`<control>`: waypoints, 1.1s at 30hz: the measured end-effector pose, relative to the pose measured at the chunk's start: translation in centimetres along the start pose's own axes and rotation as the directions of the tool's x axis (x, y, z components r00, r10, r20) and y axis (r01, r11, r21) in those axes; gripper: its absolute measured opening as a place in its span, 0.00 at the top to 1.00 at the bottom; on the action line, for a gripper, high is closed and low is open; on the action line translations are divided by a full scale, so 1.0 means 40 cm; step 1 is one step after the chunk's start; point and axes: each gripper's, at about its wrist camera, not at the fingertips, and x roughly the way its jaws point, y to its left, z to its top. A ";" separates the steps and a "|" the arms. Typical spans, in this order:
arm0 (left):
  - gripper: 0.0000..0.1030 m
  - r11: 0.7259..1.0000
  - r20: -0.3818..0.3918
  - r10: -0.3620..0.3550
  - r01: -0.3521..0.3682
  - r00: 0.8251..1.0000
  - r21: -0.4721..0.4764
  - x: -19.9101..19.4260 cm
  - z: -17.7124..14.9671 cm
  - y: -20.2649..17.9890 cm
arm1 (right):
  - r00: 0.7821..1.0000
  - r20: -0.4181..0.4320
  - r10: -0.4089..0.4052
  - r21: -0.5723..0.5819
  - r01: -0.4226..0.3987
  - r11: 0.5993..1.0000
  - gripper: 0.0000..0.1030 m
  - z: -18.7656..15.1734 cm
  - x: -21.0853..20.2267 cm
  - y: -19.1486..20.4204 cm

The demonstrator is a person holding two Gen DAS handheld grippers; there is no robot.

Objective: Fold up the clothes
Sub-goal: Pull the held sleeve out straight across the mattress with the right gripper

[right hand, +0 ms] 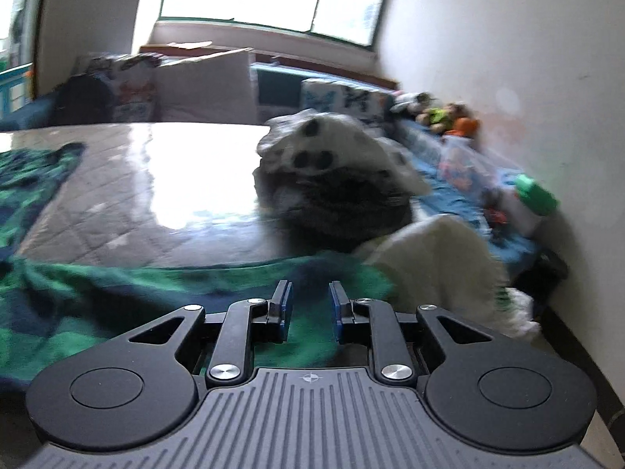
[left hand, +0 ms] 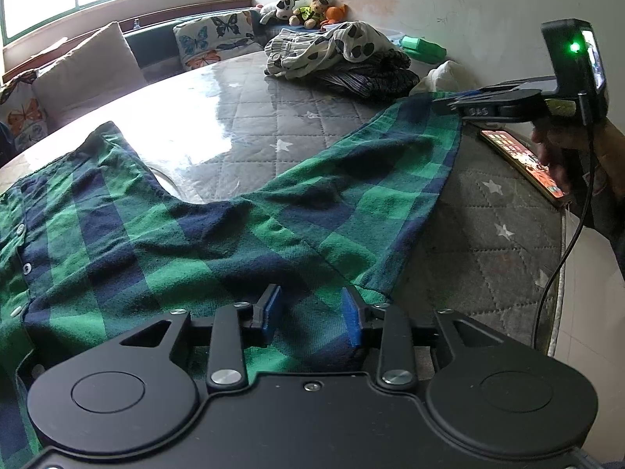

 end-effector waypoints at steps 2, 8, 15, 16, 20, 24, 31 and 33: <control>0.64 1.000 -0.003 0.000 0.000 1.000 -0.002 0.000 0.002 0.000 | 0.999 -0.017 0.028 -0.020 -0.029 0.999 0.81 0.004 0.015 0.021; 0.63 1.000 -0.005 -0.008 0.008 1.000 0.007 0.000 0.001 -0.003 | 0.994 -0.075 0.082 -0.032 -0.085 0.996 0.79 0.019 0.066 0.059; 0.60 1.000 -0.002 -0.015 0.015 1.000 0.016 -0.004 -0.005 -0.004 | 0.992 -0.095 0.081 0.033 -0.078 0.996 0.74 0.027 0.116 0.048; 0.59 1.000 -0.001 -0.016 0.016 1.000 0.018 -0.004 -0.006 -0.005 | 0.992 -0.096 0.078 0.042 -0.074 0.996 0.73 0.028 0.123 0.045; 0.57 0.999 -0.001 -0.018 0.018 1.000 0.027 -0.006 -0.008 -0.009 | 0.993 -0.098 0.065 0.064 -0.059 0.996 0.71 0.036 0.142 0.034; 0.57 0.999 0.010 -0.022 0.021 1.000 0.030 -0.015 0.003 -0.011 | 0.992 -0.100 0.073 0.091 -0.063 0.994 0.71 0.041 0.151 0.024; 0.57 0.998 0.061 -0.052 0.050 0.997 0.031 -0.024 0.046 -0.023 | 0.988 -0.083 0.134 0.120 -0.123 0.985 0.70 0.025 0.109 0.003; 0.57 0.998 0.068 -0.062 0.061 0.996 0.018 -0.009 0.059 -0.026 | 0.984 -0.096 0.150 0.115 -0.139 0.984 0.70 0.013 0.102 0.000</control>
